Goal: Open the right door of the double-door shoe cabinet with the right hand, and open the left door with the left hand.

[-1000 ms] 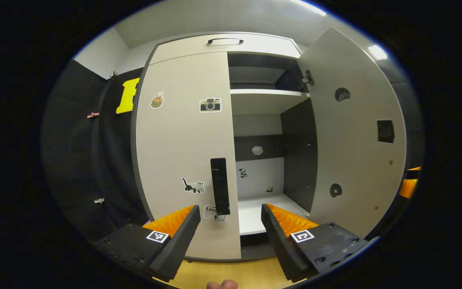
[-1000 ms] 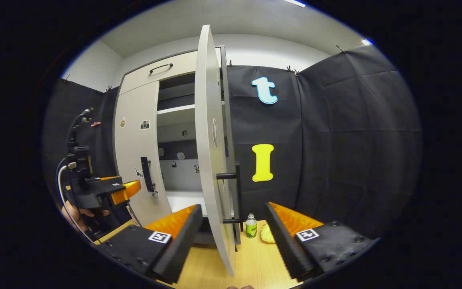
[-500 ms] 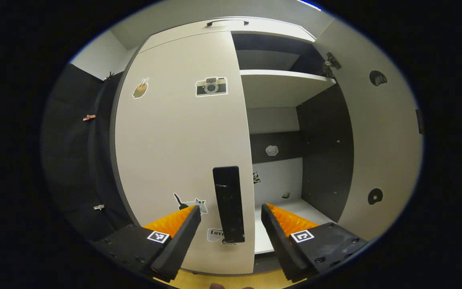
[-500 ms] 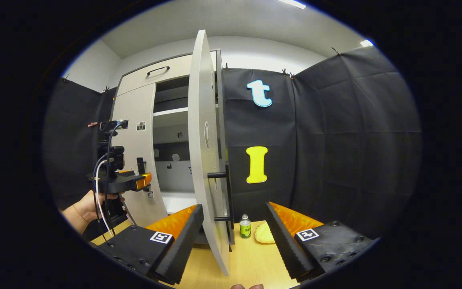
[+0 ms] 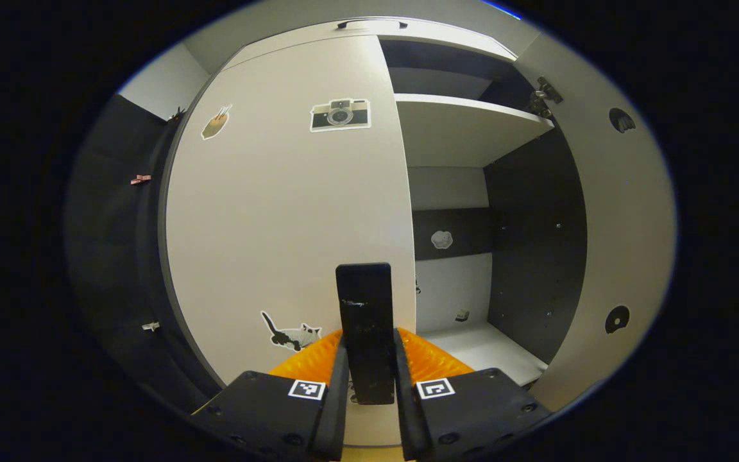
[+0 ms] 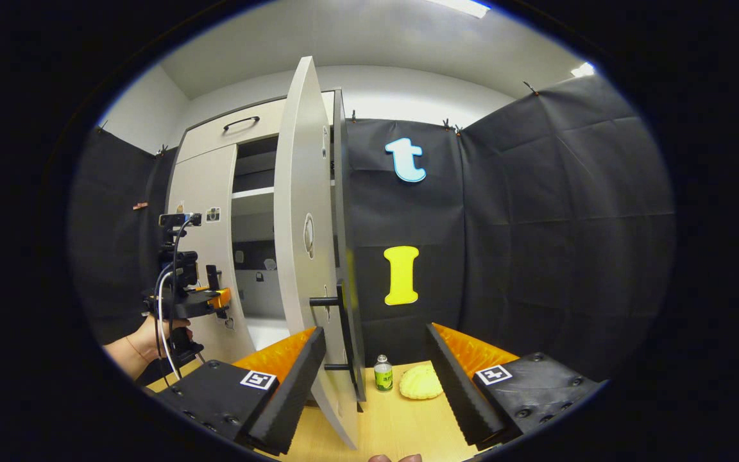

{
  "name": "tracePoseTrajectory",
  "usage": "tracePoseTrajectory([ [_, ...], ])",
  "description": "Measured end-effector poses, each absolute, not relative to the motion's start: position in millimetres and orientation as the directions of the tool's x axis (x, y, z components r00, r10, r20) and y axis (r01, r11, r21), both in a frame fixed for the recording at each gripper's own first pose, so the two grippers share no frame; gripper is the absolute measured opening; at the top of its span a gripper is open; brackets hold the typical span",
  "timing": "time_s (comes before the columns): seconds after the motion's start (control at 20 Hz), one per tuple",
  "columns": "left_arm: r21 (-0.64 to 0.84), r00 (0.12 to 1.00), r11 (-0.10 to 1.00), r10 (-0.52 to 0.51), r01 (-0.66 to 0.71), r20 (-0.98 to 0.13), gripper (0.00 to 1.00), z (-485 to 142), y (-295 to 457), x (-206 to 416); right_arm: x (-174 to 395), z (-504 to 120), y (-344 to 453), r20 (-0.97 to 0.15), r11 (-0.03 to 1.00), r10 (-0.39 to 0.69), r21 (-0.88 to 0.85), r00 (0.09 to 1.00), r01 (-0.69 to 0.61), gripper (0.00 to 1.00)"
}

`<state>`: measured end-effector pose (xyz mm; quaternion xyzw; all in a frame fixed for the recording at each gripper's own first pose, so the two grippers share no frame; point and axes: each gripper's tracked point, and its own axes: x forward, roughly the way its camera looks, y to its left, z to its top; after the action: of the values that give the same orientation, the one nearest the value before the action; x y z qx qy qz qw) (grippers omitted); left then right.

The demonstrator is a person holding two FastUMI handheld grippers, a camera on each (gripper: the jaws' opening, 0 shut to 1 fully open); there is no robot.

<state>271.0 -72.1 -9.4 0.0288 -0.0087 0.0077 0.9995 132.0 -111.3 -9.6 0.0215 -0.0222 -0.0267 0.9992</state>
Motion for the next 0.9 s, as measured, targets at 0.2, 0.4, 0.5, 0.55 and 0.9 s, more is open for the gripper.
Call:
tracePoseTrajectory([
  [0.2,0.087,1.000,0.996,0.015,-0.014,-0.008,0.35,-15.5,-73.2,270.2,128.2,-16.4,-115.5,0.017,0.996,-0.065,0.058,0.998,0.064,0.97],
  [0.4,0.024,1.000,0.999,-0.024,0.024,-0.008,0.26,-14.5,-73.1,269.0,120.3,-11.1,-119.1,0.030,0.995,-0.073,0.070,0.997,0.071,1.00],
  [0.5,0.023,0.999,0.999,-0.043,0.044,-0.025,0.23,-14.8,-72.3,265.8,116.4,-7.2,-115.7,0.041,0.995,-0.077,0.069,0.996,0.074,0.97],
  [0.55,0.021,0.998,0.998,-0.055,0.056,-0.039,0.22,-14.6,-71.6,262.4,114.4,-6.2,-113.3,0.045,0.995,-0.079,0.070,0.996,0.076,0.97],
  [0.9,-0.015,0.988,0.990,-0.142,0.141,-0.057,0.19,-13.4,-56.5,229.6,100.4,-2.8,-86.1,0.066,0.994,-0.084,0.074,0.994,0.079,0.97],
])
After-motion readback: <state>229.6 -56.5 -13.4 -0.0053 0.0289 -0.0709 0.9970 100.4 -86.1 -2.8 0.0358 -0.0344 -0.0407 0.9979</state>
